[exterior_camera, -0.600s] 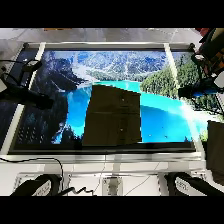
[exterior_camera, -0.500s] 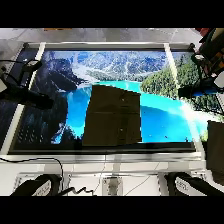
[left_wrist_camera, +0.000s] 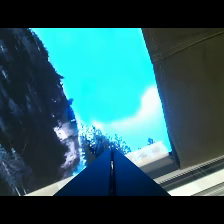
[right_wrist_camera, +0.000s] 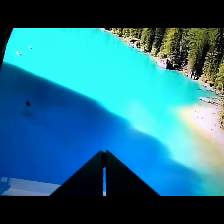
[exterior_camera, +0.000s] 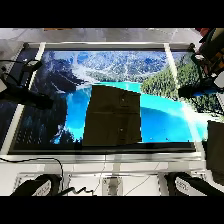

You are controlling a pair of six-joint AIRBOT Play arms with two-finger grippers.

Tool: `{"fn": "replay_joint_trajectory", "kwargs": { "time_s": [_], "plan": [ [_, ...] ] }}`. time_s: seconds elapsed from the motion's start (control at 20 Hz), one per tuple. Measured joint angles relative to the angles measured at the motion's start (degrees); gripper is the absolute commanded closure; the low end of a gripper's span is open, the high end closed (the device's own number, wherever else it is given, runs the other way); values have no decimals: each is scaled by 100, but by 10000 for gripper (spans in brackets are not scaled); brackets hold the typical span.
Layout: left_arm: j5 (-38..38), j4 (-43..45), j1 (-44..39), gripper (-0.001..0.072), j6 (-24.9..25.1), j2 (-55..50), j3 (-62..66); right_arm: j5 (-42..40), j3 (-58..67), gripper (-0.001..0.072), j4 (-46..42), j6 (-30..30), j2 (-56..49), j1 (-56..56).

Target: Fold the clothes and pants, and hang the long-sleeved shirts on hangers.

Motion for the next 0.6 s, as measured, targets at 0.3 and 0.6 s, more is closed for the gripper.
{"fn": "replay_joint_trajectory", "kwargs": {
  "time_s": [0.3, 0.6],
  "plan": [
    [0, 0, 0, 700, 0, -2, 0, 0, 0, 662, 0, 0, 0, 0],
    [103, -76, 0, 700, -2, -2, -13, -17, 0, 661, 35, 2, 0, 0]
  ]
}}
